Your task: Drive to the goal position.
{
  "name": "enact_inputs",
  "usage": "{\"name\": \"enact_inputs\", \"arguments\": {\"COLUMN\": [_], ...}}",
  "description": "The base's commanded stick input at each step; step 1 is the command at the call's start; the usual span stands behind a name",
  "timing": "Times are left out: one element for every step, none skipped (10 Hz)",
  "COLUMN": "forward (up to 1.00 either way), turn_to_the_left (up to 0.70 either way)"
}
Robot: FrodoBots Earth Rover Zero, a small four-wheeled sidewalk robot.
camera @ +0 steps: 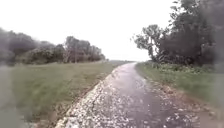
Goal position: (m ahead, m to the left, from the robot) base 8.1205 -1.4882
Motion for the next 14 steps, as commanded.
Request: {"name": "enact_inputs", "arguments": {"forward": [0.7, 0.7, 0.7, 0.7, 0.7, 0.7, 0.7, 0.7, 0.7, 0.7, 0.7, 0.7, 0.7, 0.7], "turn_to_the_left": [-0.24, -0.12, 0.0, 0.0, 0.0, 0.0, 0.0, 0.0, 0.0, 0.0, 0.0, 0.0, 0.0, 0.0]}}
